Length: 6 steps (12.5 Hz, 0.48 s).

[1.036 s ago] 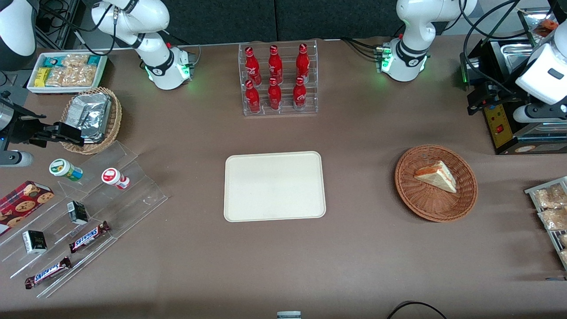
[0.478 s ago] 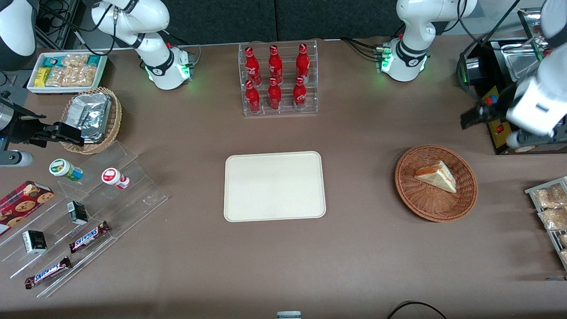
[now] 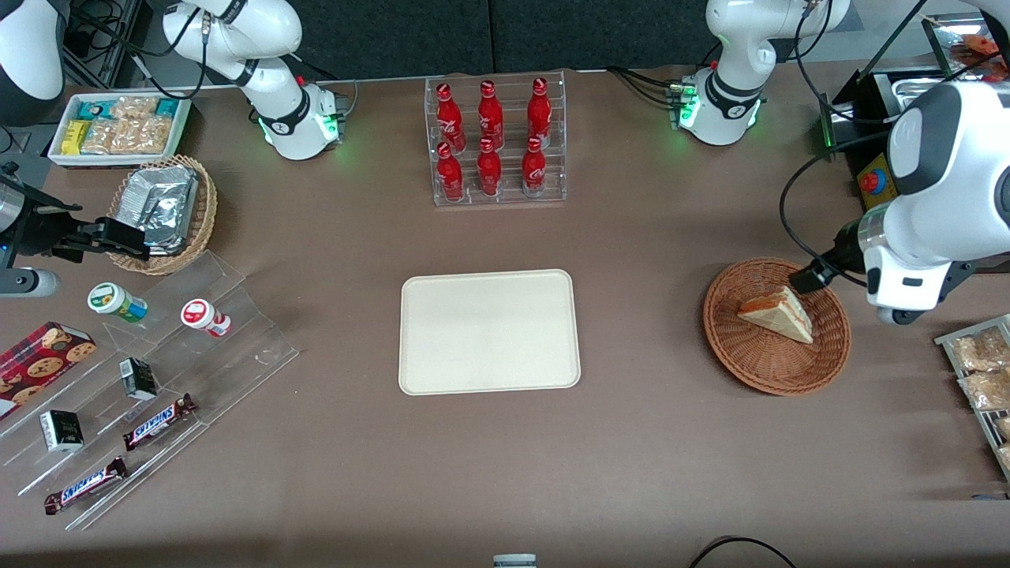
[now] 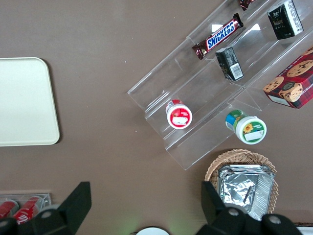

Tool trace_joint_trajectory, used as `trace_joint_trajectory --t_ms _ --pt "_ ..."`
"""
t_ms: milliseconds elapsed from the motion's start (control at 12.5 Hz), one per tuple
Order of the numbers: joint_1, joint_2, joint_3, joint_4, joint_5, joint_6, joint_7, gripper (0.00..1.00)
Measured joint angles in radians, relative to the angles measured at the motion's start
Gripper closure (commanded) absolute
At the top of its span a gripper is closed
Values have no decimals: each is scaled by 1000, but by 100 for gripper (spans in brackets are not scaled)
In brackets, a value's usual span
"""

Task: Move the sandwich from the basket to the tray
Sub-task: 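Move the left gripper over the wicker basket above the sandwich, then lower the left gripper and close it on the wrapped sandwich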

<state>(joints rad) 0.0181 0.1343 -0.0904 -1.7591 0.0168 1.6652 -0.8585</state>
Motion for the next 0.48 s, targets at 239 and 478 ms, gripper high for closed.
trace_joint_trajectory --t_ms 239,478 --pt "26 4 3 -178 0 229 -170 0" --pt "26 5 2 -325 0 407 -243 0"
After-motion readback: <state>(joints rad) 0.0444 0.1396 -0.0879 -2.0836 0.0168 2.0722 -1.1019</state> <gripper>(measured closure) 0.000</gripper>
